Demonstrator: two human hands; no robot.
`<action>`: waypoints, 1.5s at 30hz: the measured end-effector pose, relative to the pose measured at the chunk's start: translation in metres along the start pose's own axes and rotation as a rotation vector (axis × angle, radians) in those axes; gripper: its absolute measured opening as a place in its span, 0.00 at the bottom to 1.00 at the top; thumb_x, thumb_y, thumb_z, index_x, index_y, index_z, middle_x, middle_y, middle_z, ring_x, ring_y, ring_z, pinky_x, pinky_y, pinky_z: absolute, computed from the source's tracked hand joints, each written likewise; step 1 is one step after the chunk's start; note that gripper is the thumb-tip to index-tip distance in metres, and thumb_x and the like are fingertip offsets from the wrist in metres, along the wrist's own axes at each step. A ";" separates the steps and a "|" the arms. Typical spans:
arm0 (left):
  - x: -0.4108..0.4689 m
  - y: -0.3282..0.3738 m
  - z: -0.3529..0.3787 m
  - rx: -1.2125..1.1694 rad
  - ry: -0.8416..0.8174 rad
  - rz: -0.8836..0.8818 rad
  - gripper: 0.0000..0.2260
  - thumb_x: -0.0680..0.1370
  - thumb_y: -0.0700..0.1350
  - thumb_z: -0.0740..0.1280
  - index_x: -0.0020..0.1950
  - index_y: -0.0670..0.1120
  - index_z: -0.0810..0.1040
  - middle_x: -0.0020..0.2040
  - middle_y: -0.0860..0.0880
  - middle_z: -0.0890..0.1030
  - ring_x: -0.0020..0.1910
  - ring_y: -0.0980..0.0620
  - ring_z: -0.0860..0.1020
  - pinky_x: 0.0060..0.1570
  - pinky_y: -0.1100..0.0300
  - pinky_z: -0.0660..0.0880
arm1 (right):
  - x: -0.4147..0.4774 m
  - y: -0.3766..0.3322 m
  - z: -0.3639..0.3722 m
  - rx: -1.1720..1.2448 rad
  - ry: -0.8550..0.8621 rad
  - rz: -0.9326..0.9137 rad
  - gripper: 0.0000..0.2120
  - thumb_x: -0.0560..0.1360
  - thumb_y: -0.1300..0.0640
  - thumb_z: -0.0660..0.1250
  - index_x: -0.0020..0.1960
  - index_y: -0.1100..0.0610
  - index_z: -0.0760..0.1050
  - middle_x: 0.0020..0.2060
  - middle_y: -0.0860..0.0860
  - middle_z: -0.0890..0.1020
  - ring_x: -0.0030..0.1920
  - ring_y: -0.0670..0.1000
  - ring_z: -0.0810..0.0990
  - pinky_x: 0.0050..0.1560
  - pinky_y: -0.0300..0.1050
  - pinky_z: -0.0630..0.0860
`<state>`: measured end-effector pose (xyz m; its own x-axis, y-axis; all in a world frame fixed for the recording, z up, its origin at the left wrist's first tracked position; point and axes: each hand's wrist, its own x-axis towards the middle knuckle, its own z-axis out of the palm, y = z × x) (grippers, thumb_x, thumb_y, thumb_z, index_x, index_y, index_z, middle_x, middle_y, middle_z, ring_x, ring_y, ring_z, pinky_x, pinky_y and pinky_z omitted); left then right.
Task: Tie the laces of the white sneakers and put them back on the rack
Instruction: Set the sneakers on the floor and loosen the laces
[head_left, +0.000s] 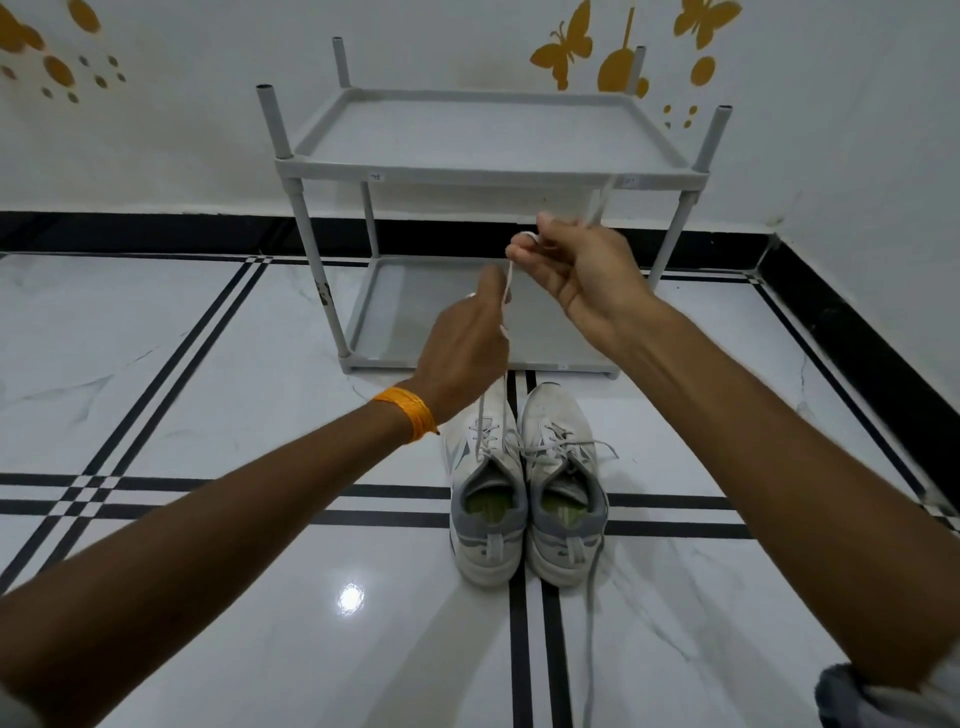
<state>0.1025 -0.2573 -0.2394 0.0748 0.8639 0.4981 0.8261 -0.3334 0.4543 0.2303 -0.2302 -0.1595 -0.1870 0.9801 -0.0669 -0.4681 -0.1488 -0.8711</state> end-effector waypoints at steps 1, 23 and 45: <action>0.000 -0.001 -0.001 0.023 0.031 0.020 0.13 0.74 0.34 0.64 0.56 0.42 0.65 0.34 0.45 0.75 0.28 0.45 0.73 0.27 0.53 0.69 | 0.005 0.005 -0.007 0.066 0.059 0.048 0.04 0.78 0.66 0.65 0.46 0.66 0.75 0.40 0.61 0.81 0.39 0.54 0.85 0.40 0.40 0.83; 0.018 -0.005 -0.024 -0.919 -0.490 -0.866 0.14 0.77 0.52 0.59 0.34 0.47 0.70 0.26 0.53 0.60 0.23 0.55 0.56 0.22 0.63 0.54 | -0.027 0.035 -0.024 -0.868 -0.105 0.162 0.12 0.73 0.56 0.73 0.52 0.58 0.74 0.39 0.55 0.85 0.28 0.46 0.76 0.27 0.38 0.68; -0.077 -0.149 -0.009 0.346 -0.485 -0.587 0.11 0.75 0.44 0.68 0.55 0.42 0.77 0.54 0.40 0.82 0.51 0.41 0.78 0.48 0.53 0.74 | -0.007 0.095 -0.173 -1.622 0.418 0.239 0.10 0.73 0.55 0.62 0.36 0.58 0.71 0.41 0.57 0.79 0.39 0.58 0.76 0.41 0.43 0.70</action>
<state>-0.0313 -0.2771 -0.3389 -0.2549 0.9540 -0.1576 0.9247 0.2881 0.2489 0.3364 -0.2287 -0.3262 0.2319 0.9619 -0.1452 0.8883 -0.2702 -0.3714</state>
